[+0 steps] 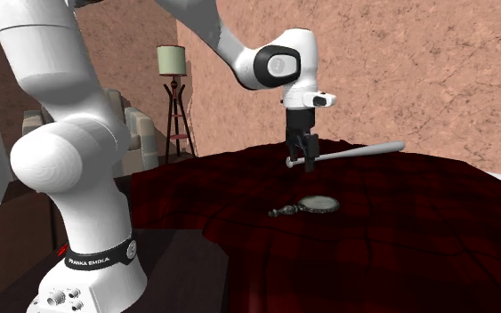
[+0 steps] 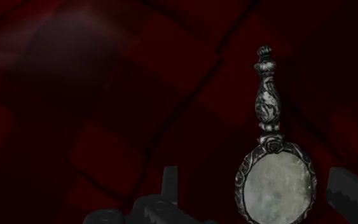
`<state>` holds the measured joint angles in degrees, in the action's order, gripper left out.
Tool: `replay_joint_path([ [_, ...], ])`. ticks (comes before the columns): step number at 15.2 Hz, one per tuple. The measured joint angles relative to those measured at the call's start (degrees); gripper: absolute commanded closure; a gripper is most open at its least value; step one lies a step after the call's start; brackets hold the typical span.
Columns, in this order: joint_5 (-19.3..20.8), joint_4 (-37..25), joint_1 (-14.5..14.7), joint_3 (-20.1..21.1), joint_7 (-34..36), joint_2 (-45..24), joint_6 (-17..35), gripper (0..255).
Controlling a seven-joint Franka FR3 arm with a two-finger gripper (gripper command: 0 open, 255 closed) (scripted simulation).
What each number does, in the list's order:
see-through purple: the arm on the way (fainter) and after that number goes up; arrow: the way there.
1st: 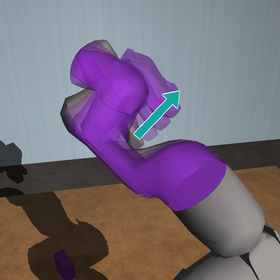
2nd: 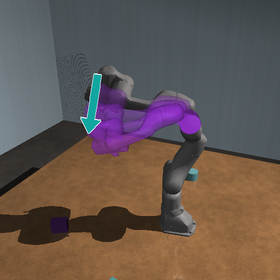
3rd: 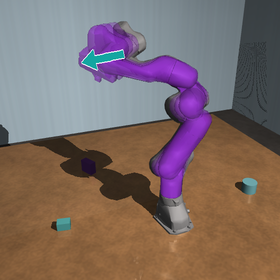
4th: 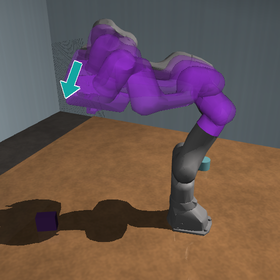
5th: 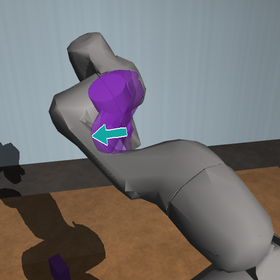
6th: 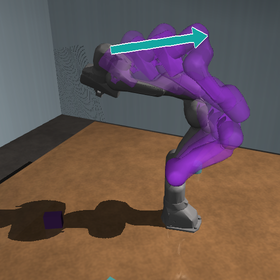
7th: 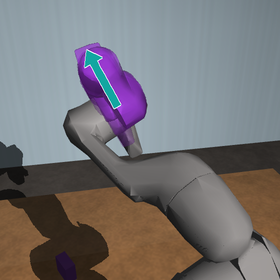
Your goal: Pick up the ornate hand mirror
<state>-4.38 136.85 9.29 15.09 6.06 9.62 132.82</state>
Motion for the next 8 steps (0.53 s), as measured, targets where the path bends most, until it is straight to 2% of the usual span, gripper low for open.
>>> replay_joint_path([
  [8,7.8,-4.3,2.8,3.4,4.7,-16.5,9.0,0],
])
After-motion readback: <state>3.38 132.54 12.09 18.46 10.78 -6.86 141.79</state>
